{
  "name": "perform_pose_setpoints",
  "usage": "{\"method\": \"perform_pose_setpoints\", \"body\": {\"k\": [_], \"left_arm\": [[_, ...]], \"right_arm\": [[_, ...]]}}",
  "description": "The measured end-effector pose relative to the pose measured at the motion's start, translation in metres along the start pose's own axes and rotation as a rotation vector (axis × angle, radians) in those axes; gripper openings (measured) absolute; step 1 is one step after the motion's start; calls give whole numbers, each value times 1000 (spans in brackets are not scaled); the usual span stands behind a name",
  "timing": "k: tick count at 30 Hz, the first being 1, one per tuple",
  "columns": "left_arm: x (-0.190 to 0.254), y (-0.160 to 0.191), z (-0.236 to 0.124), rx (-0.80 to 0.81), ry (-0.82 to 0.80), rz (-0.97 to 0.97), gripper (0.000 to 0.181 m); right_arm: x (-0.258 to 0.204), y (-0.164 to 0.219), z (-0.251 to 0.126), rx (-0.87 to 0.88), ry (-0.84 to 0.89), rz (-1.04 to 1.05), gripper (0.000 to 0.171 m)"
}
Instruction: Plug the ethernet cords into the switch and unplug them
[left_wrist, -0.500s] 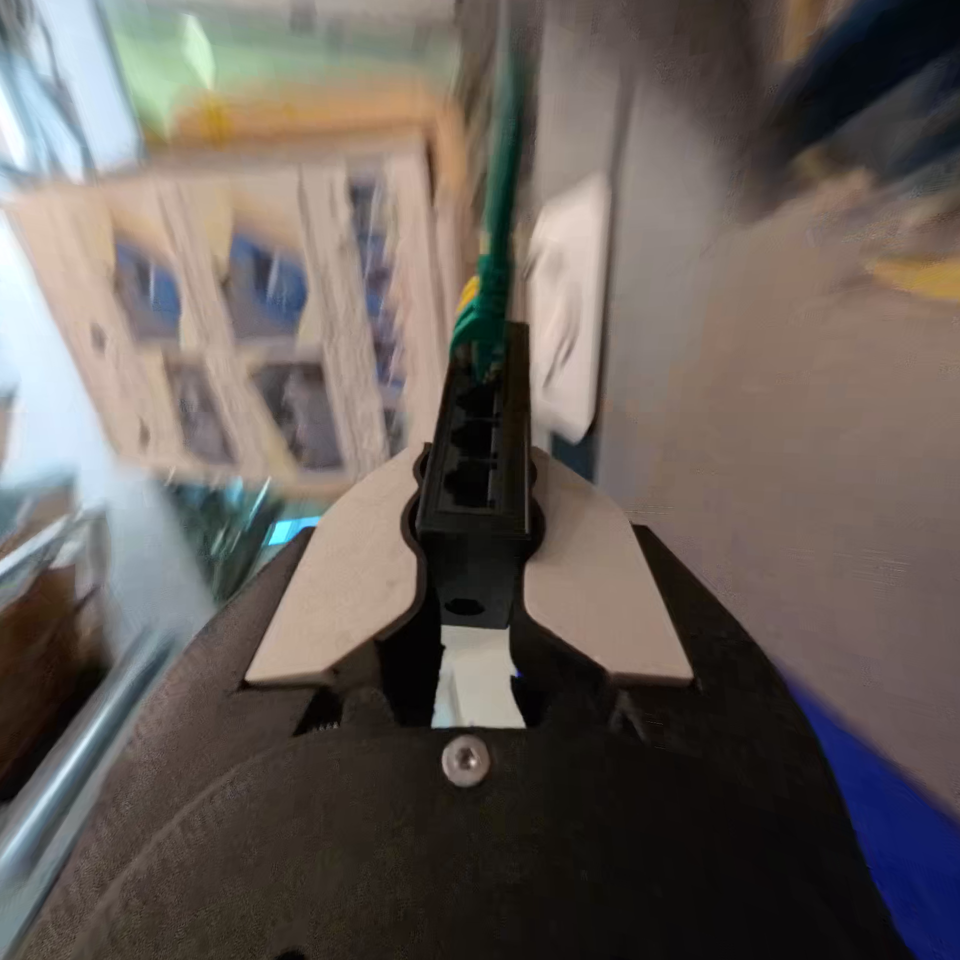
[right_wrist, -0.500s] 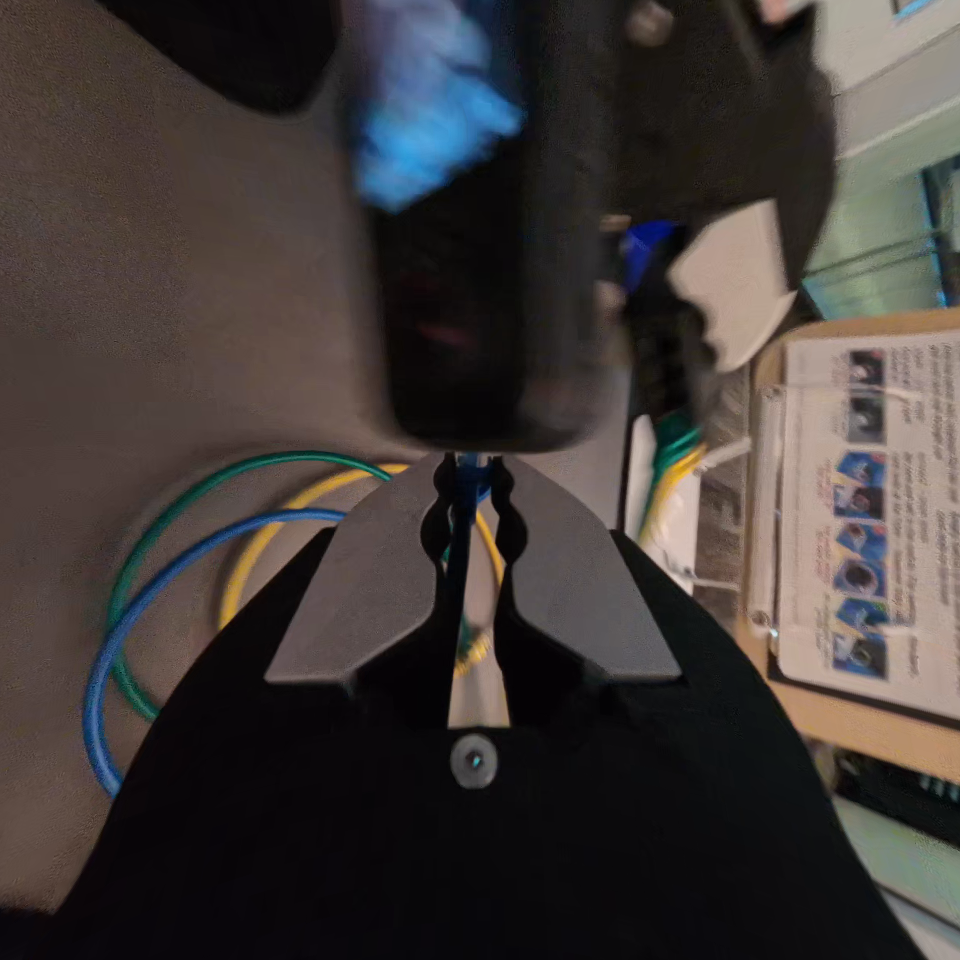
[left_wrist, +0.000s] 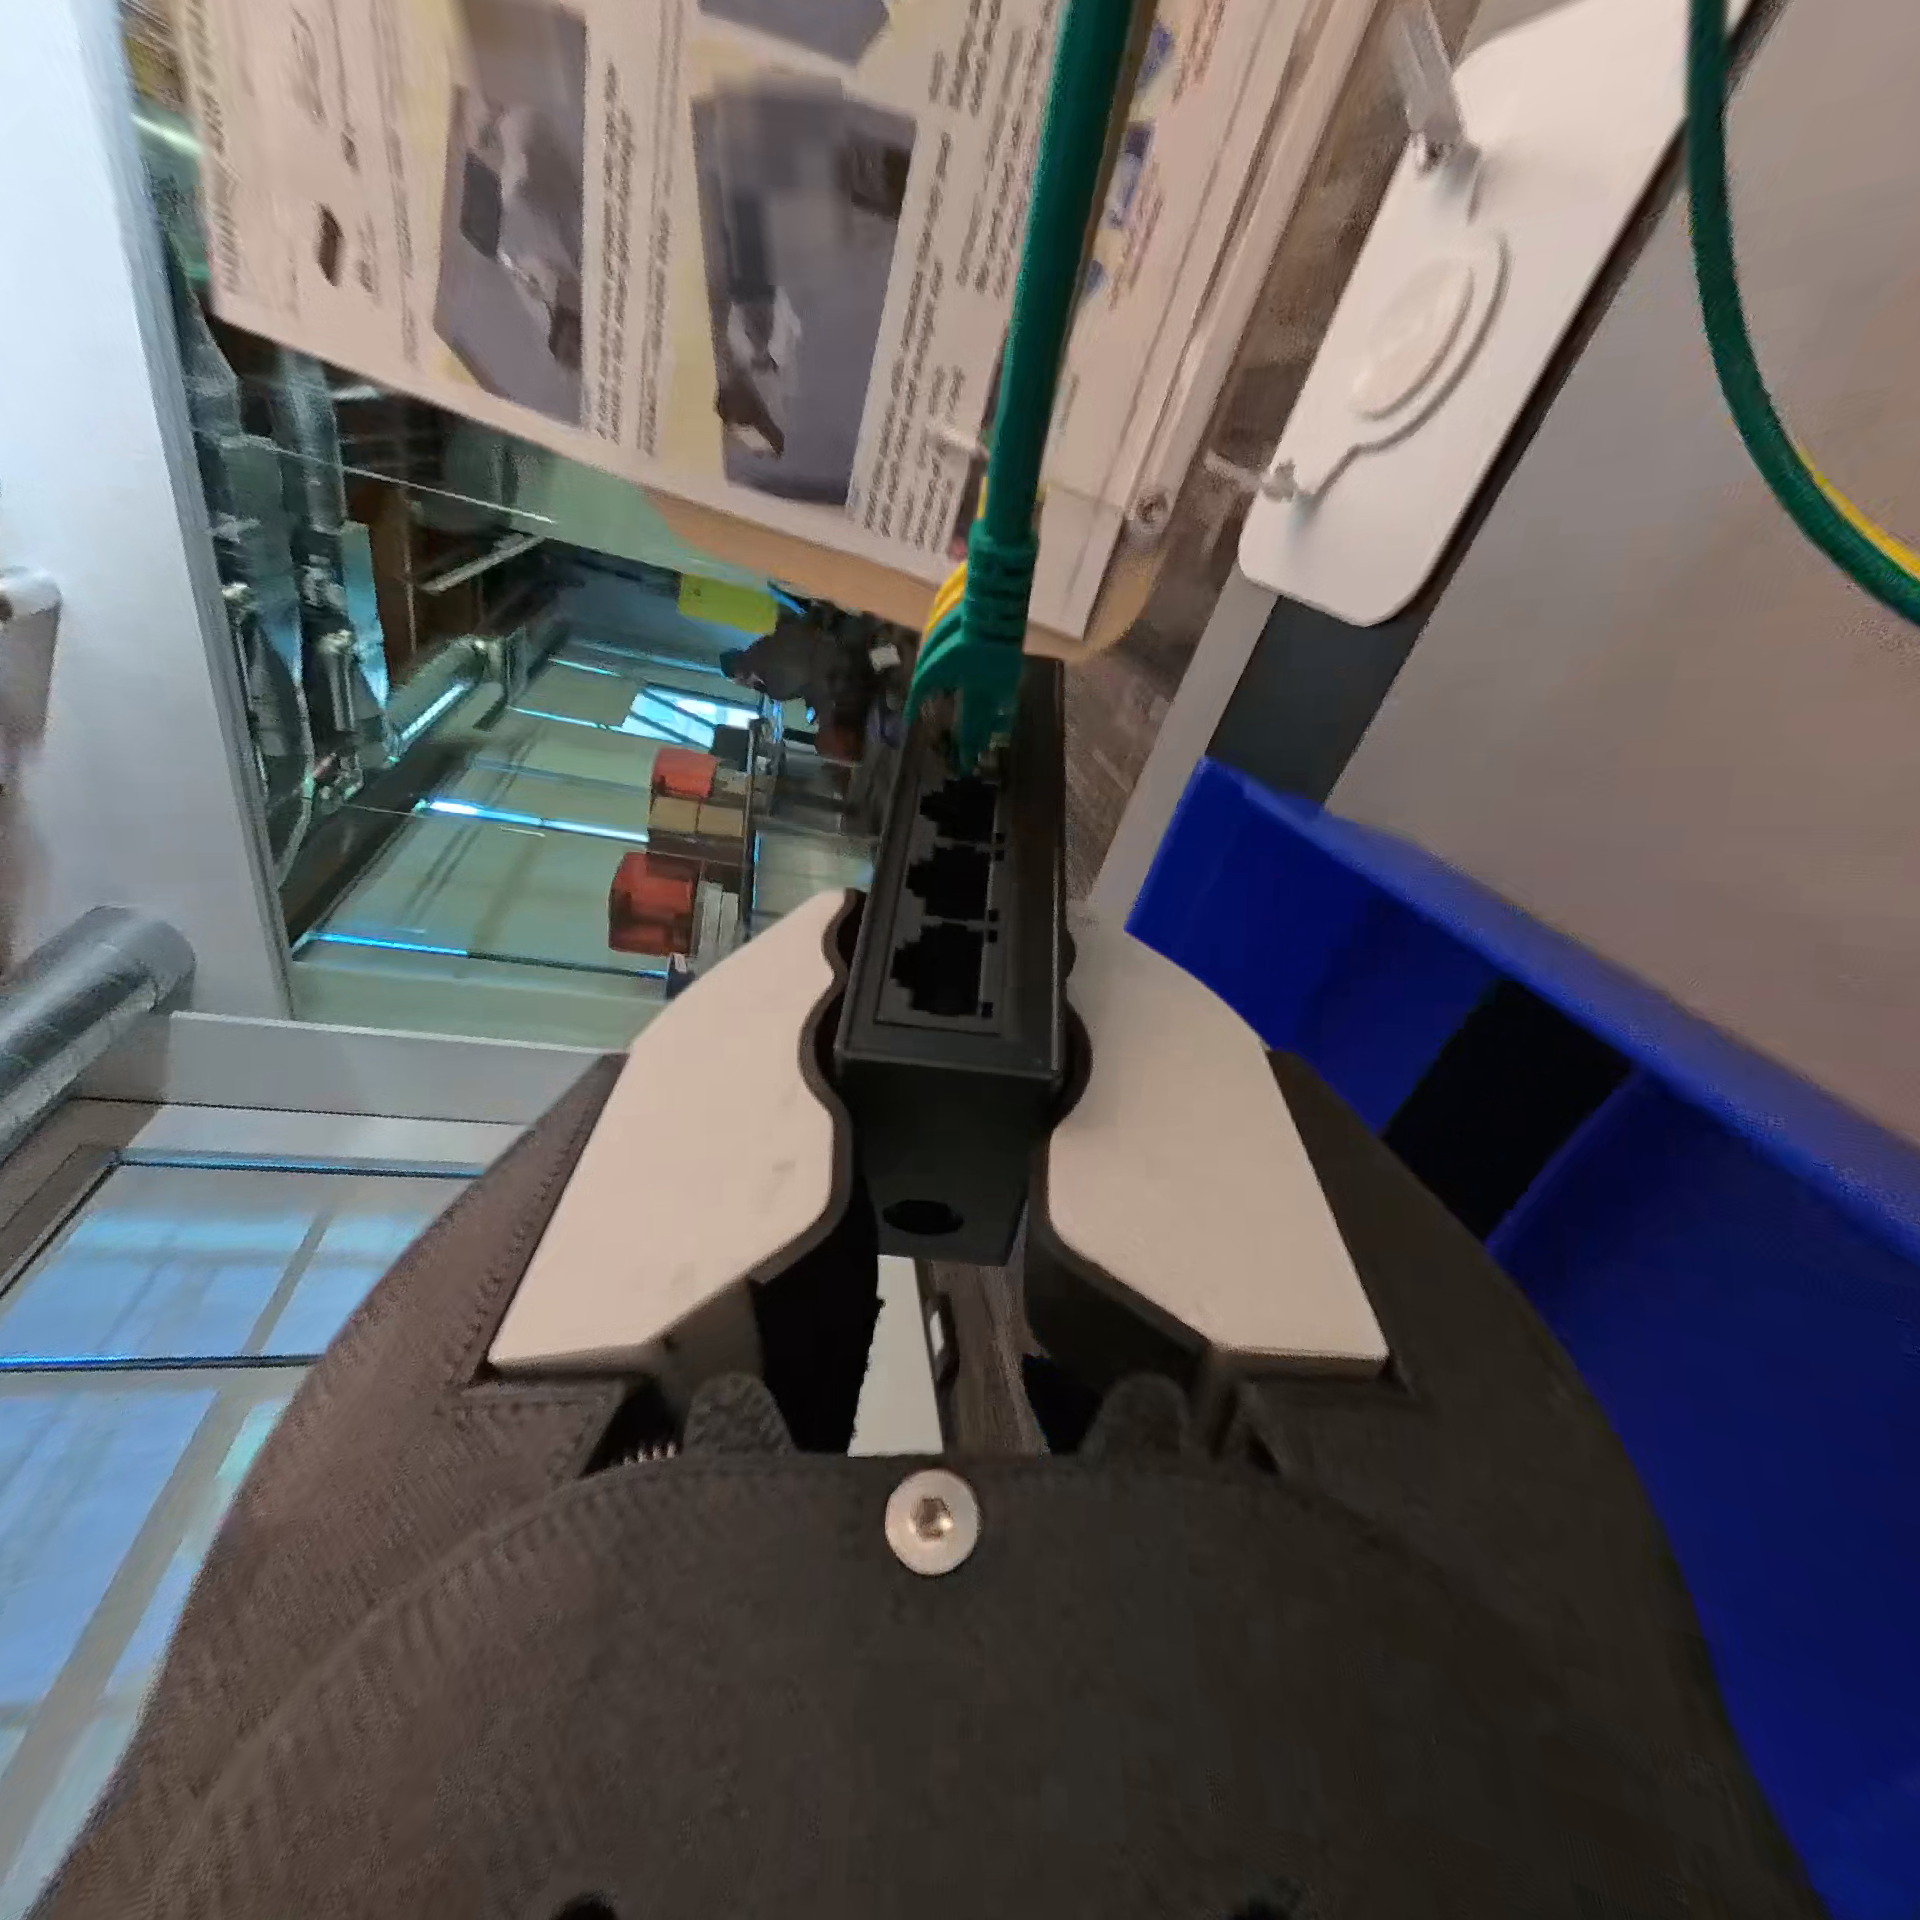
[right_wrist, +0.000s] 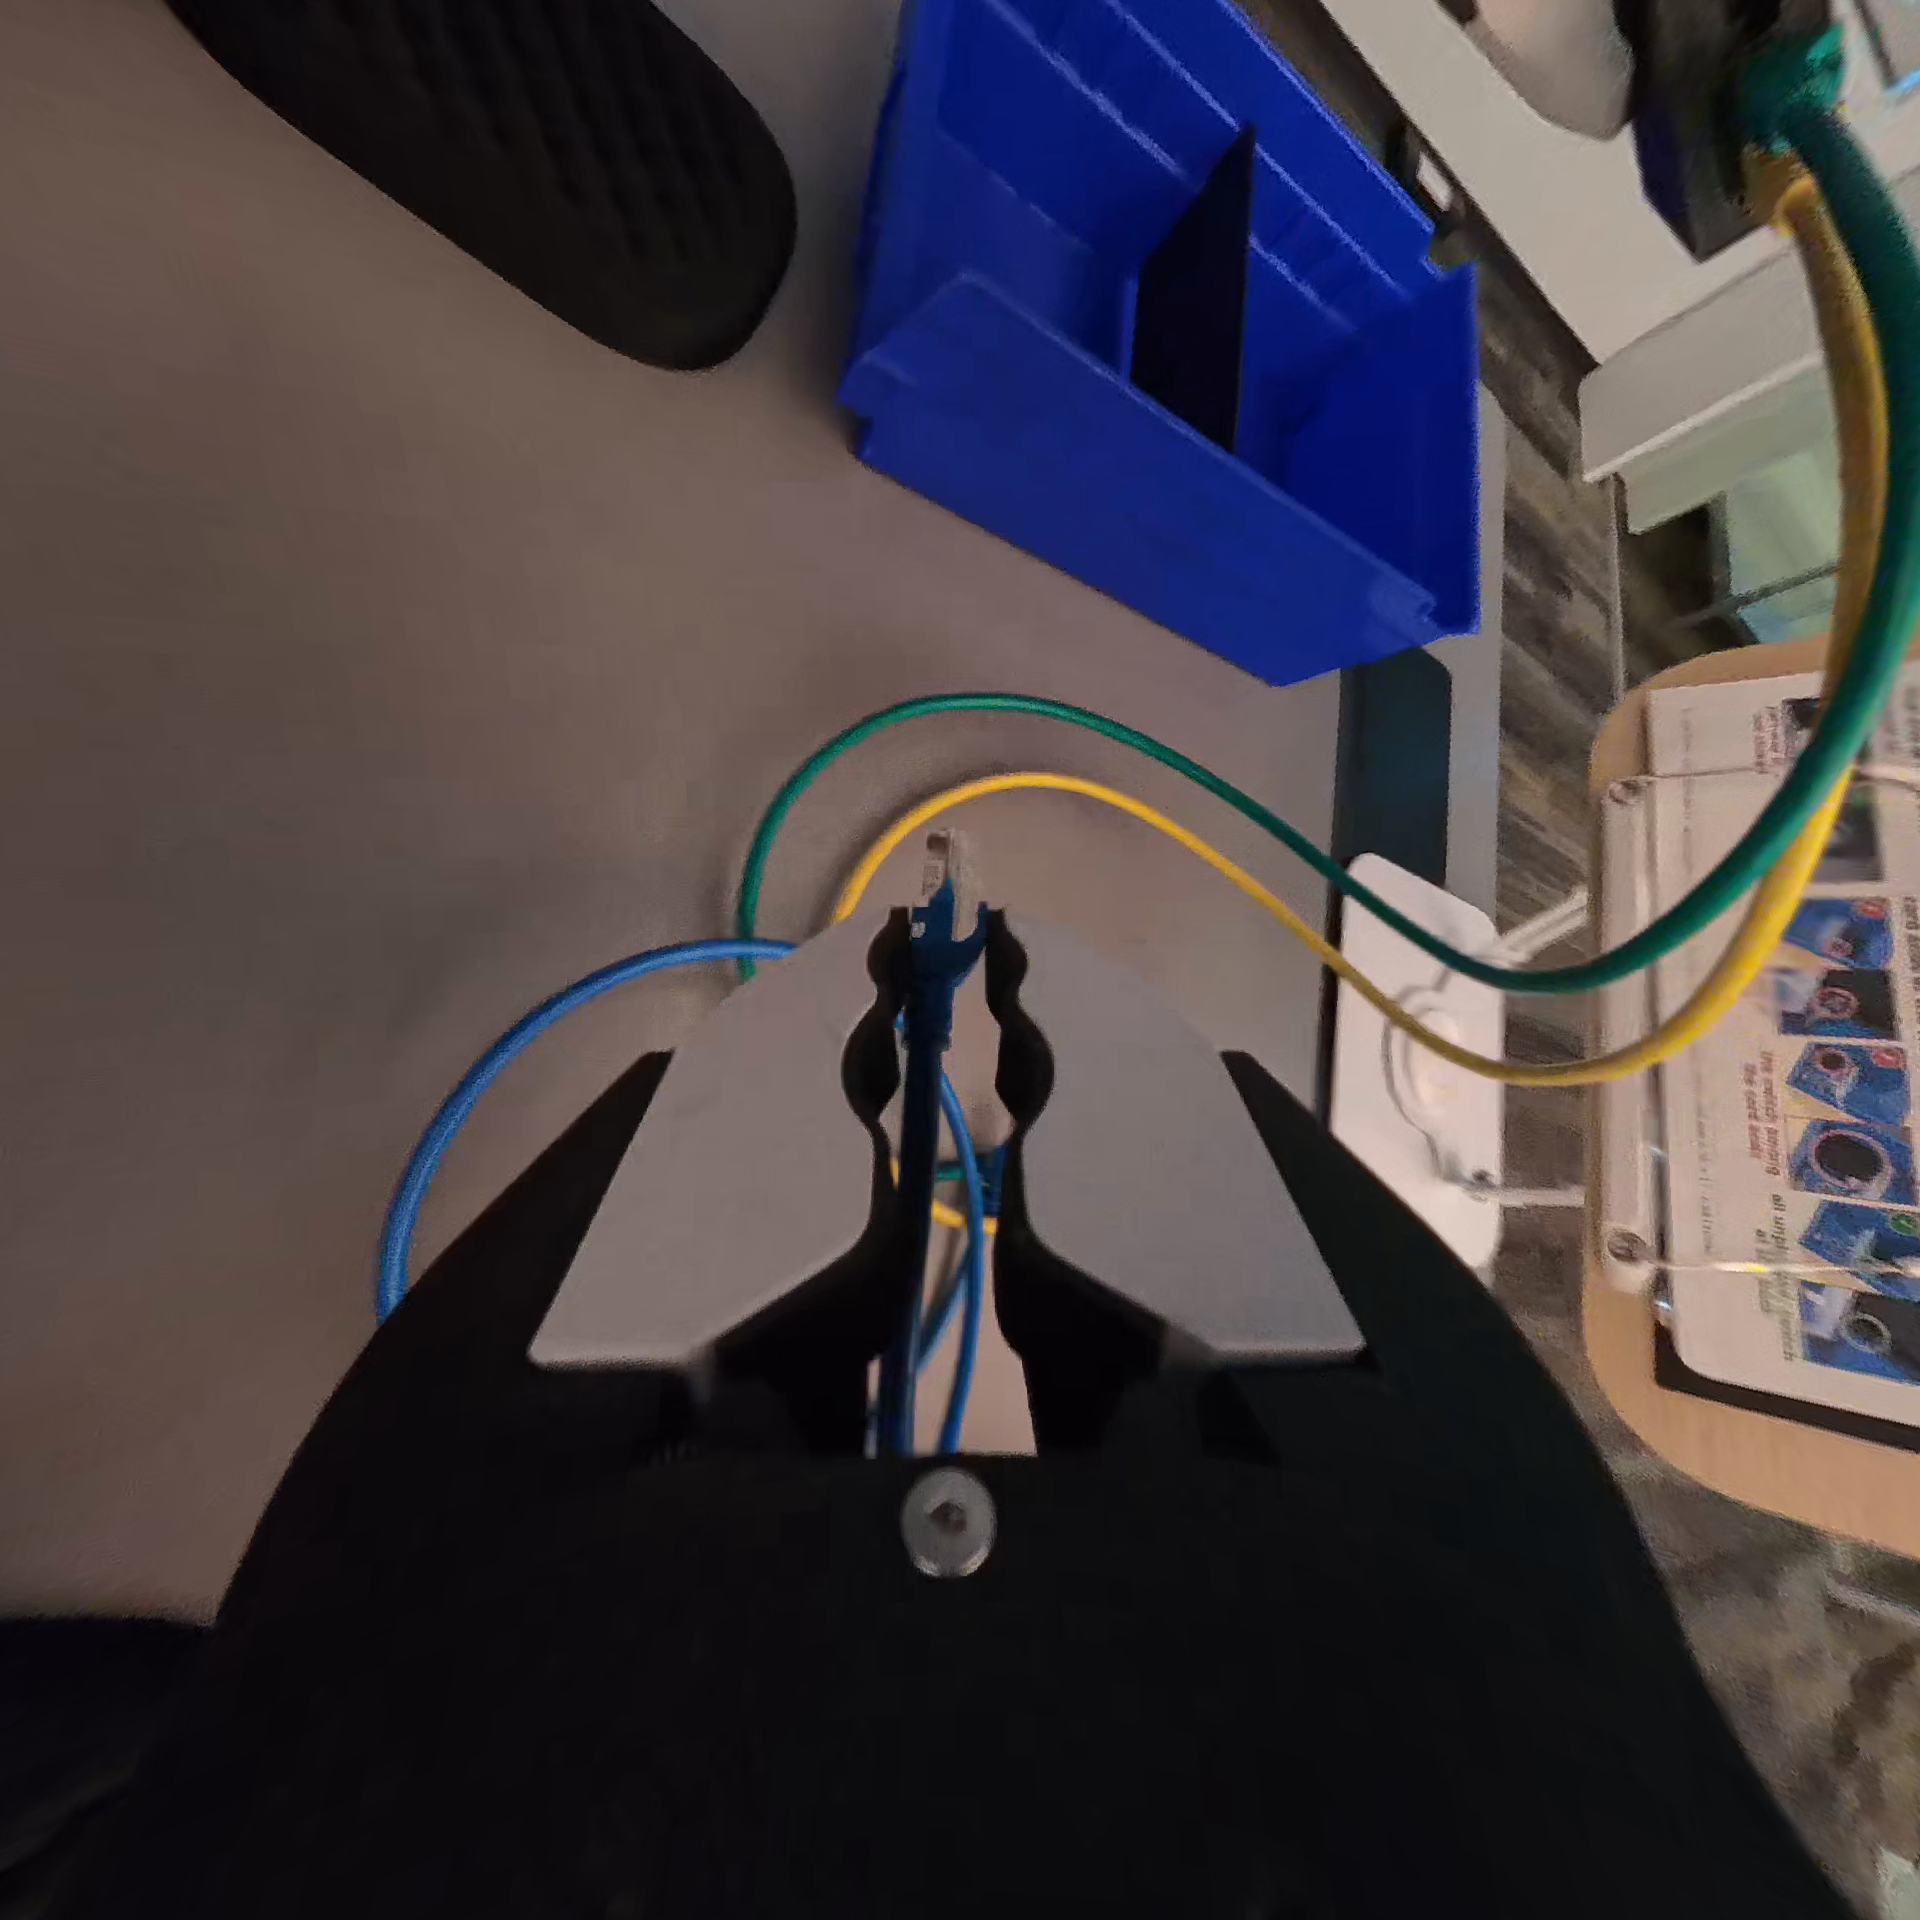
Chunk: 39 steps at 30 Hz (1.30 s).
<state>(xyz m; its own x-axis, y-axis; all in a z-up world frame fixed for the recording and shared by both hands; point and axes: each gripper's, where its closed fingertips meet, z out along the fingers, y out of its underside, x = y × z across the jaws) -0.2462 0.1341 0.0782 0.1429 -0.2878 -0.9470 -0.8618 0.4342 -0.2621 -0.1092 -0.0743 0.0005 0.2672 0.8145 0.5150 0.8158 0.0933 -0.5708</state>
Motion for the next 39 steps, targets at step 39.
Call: {"method": "perform_pose_setpoints", "body": {"k": [39], "left_arm": [[5,-8,-10,129,120,-100,33]], "right_arm": [[-107,-34,38,520,-416,1193,18]]}}
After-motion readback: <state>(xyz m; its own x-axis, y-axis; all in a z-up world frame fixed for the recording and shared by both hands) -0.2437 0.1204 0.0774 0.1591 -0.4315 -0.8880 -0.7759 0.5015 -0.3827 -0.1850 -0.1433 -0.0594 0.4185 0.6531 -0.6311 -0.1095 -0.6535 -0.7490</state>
